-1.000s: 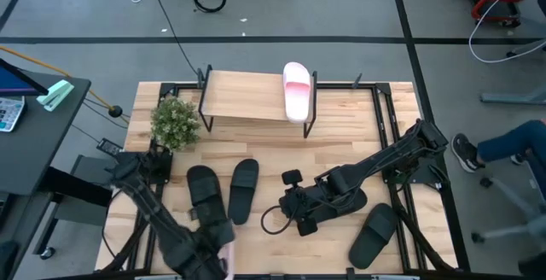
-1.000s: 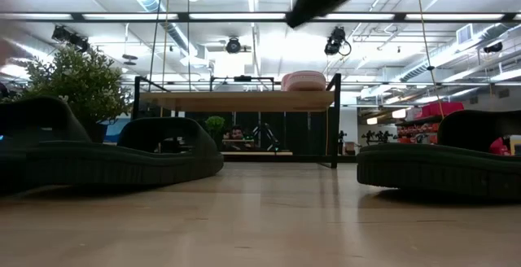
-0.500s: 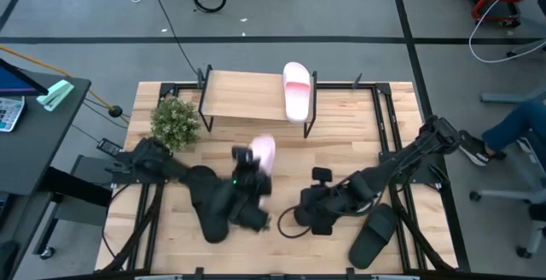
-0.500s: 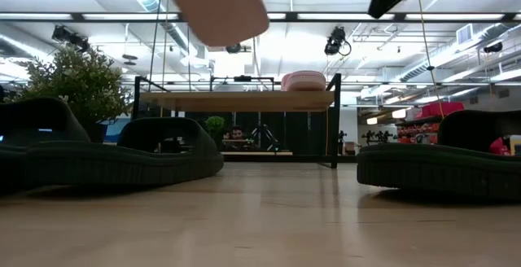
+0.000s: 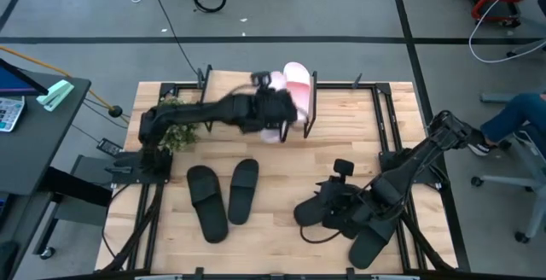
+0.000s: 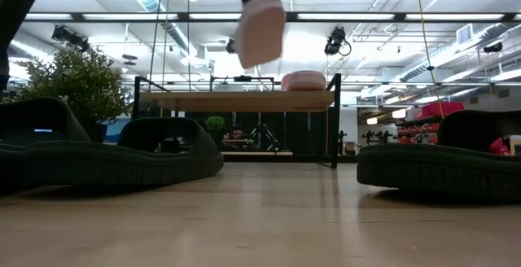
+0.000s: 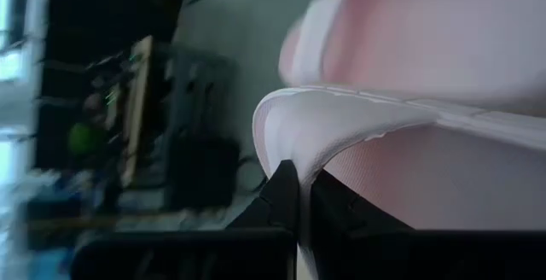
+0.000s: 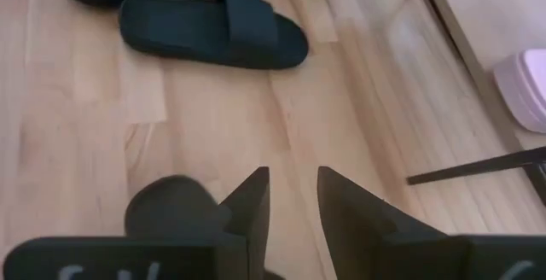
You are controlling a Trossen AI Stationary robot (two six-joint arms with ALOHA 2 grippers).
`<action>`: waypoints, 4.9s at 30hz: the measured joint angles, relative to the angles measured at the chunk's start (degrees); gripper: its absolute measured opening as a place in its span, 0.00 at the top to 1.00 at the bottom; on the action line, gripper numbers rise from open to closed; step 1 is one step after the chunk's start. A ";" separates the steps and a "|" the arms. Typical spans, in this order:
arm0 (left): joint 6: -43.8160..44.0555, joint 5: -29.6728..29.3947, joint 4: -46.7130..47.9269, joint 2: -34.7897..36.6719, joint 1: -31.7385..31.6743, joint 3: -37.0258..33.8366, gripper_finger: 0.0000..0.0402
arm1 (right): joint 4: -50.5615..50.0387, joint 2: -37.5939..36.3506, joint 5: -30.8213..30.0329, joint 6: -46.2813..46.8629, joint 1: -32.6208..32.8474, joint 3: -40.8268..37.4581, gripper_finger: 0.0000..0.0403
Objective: Pick and place slides into the shelf
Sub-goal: Put the pink slide on the shelf, then put the black slide on the shelf
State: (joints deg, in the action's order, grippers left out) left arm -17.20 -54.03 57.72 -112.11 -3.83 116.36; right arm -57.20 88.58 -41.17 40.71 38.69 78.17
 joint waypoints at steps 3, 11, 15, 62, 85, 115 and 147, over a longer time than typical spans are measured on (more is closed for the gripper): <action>-5.55 2.26 -7.90 -0.01 -3.82 -1.50 0.97 | -0.84 0.00 -0.10 1.73 1.25 0.00 0.74; -4.52 2.37 -8.99 -0.05 -11.81 -7.71 0.97 | -5.76 0.02 -2.97 8.95 4.95 0.00 0.74; -6.67 2.41 -14.36 -0.16 -13.37 -12.41 0.97 | -6.64 0.04 -3.28 12.23 6.32 0.00 0.74; -23.97 -14.89 -27.97 0.12 2.52 -13.24 0.49 | -6.40 0.90 -3.85 16.23 10.94 -0.02 0.74; 42.24 31.42 31.51 0.08 34.79 2.86 0.57 | -5.97 3.05 -0.21 40.15 9.33 -0.04 0.74; 52.95 11.07 2.16 -0.03 39.04 -34.78 0.57 | -5.97 5.40 7.43 34.38 5.19 -0.07 0.74; 54.07 9.80 11.53 -0.01 37.09 -32.79 0.97 | -5.97 5.40 7.39 32.61 5.21 -0.07 0.74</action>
State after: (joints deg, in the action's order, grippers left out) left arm 36.87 -44.23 69.25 -112.12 33.27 83.57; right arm -63.18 93.97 -33.78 73.32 43.90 78.11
